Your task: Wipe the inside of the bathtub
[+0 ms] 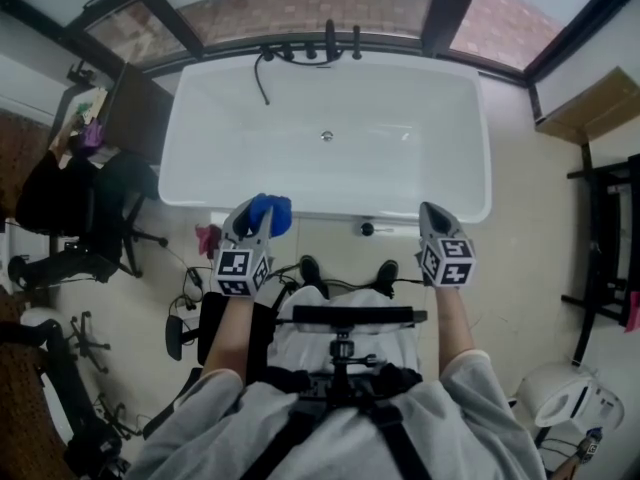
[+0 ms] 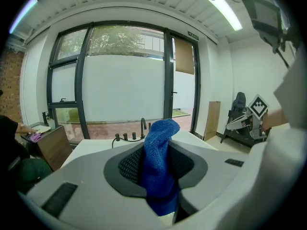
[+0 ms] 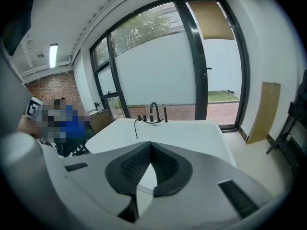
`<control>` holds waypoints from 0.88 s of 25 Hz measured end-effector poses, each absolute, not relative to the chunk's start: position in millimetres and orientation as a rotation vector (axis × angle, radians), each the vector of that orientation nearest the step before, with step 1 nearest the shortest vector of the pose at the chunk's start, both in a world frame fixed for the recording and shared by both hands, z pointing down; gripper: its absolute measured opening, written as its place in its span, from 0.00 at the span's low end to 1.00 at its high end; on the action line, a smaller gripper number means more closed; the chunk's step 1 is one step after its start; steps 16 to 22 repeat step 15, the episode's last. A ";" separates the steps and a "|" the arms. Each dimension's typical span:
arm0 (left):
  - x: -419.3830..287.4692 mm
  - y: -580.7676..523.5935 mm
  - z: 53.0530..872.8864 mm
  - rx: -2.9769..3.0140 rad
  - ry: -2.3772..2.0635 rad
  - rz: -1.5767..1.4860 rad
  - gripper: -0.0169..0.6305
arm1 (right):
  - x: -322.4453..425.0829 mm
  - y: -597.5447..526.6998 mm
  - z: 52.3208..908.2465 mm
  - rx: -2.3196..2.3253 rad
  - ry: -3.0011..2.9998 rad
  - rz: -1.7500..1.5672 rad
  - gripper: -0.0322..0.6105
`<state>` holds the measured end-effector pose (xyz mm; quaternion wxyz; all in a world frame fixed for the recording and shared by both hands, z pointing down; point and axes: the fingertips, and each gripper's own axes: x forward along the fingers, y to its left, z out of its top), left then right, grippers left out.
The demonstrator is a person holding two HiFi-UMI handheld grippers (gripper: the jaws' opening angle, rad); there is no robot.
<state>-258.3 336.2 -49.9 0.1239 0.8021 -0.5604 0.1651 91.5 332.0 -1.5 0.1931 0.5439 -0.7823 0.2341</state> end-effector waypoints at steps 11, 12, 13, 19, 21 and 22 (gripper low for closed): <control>-249.0 339.0 -53.5 2.344 -1.648 0.462 0.20 | 96.4 338.4 0.4 1.525 -2.195 0.634 0.05; -249.4 340.1 -53.9 2.342 -1.648 0.460 0.20 | 95.4 339.8 0.0 1.525 -2.195 0.636 0.05; -249.7 341.2 -54.2 2.341 -1.647 0.459 0.20 | 94.6 341.2 -0.3 1.525 -2.194 0.637 0.05; -250.3 343.4 -54.6 2.339 -1.646 0.456 0.20 | 93.3 344.1 -0.8 1.525 -2.193 0.638 0.05; -250.3 343.4 -54.6 2.339 -1.646 0.456 0.20 | 93.3 344.1 -0.8 1.525 -2.193 0.638 0.05; -250.3 343.4 -54.6 2.339 -1.646 0.456 0.20 | 93.3 344.1 -0.8 1.525 -2.193 0.638 0.05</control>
